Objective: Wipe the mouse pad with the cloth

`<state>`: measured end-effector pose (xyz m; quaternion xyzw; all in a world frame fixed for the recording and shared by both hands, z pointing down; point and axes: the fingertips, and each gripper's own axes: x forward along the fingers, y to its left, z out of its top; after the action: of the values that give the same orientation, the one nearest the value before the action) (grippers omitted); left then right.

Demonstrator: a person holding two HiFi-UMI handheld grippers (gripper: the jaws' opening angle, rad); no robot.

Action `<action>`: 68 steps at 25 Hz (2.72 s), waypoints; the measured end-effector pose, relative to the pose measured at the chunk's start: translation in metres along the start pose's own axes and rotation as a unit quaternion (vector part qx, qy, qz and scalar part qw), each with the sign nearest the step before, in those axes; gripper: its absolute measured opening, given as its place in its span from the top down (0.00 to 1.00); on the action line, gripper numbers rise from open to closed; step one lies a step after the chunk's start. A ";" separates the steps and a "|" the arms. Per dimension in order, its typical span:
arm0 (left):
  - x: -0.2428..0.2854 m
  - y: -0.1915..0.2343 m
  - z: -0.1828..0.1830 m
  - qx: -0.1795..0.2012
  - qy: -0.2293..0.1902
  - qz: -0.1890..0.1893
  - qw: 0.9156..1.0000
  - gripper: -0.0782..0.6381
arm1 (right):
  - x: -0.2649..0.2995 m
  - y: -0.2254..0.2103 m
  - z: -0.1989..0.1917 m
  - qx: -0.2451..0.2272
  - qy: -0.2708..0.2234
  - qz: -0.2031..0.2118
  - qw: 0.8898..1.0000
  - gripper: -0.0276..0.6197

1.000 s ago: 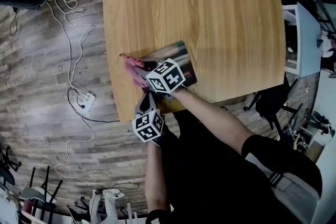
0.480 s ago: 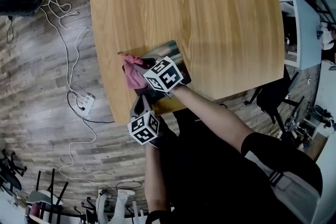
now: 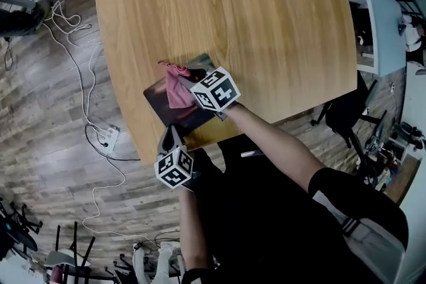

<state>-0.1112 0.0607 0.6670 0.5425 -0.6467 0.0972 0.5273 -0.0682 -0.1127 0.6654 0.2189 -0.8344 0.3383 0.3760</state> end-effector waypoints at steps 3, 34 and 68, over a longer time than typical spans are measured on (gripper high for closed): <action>0.000 0.000 0.001 0.003 0.001 0.000 1.000 0.86 | -0.011 -0.021 -0.001 0.008 -0.004 -0.016 1.000 0.85; -0.011 -0.009 -0.027 0.019 0.015 -0.062 0.998 0.86 | -0.070 0.108 0.008 -0.004 -0.082 0.132 0.988 0.86; -0.013 0.002 -0.026 0.015 0.039 -0.056 0.998 0.86 | -0.044 -0.024 -0.057 0.004 0.012 -0.010 1.000 0.85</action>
<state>-0.0992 0.0873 0.6689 0.5816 -0.5924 0.0979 0.5488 0.0010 -0.0825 0.6684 0.2248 -0.8263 0.3403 0.3885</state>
